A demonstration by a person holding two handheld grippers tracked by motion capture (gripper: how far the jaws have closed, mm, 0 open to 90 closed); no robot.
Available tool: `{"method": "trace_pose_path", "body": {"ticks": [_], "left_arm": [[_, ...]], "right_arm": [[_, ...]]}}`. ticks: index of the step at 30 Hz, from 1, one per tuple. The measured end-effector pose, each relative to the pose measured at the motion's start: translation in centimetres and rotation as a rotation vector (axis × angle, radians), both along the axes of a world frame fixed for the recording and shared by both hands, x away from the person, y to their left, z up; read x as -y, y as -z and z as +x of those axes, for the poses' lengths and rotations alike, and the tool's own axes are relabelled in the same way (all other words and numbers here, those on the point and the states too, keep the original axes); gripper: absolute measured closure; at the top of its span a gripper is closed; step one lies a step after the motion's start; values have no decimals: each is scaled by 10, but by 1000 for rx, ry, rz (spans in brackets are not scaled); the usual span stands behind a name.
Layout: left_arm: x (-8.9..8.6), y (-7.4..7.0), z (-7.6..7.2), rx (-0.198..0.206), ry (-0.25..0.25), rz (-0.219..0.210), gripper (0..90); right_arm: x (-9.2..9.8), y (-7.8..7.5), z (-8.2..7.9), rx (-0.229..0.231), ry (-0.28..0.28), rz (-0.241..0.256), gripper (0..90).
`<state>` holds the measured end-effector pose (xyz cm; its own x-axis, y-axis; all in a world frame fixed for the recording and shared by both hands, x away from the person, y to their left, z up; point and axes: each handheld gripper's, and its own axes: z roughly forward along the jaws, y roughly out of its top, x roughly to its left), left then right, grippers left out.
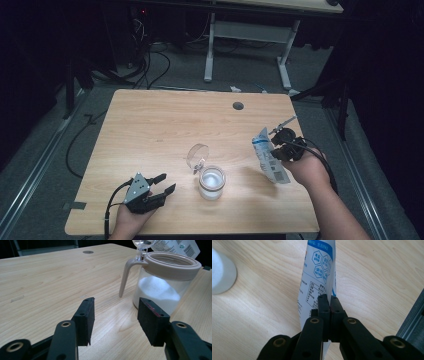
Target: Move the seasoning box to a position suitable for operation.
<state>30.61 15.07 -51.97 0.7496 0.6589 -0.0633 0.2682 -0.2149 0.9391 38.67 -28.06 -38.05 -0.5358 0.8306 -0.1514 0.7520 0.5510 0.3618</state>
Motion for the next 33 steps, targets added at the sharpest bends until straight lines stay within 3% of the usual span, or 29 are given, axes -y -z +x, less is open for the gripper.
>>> {"method": "trace_pose_path", "body": {"ticks": [8,18,24,28,33], "left_arm": [[-1,1,1,-1,-13,4,482],[-2,2,2,-7,-16,-2,480],[-2,3,2,-11,-11,-4,479],[-1,4,2,-12,-4,-3,478],[-1,4,2,-14,-5,-7,479]], "right_arm": [[15,3,-5,41,41,78,900],[22,8,-11,76,53,131,900],[19,8,-15,103,48,135,900],[13,4,-20,166,33,164,900],[6,3,-24,199,13,181,900]]}}
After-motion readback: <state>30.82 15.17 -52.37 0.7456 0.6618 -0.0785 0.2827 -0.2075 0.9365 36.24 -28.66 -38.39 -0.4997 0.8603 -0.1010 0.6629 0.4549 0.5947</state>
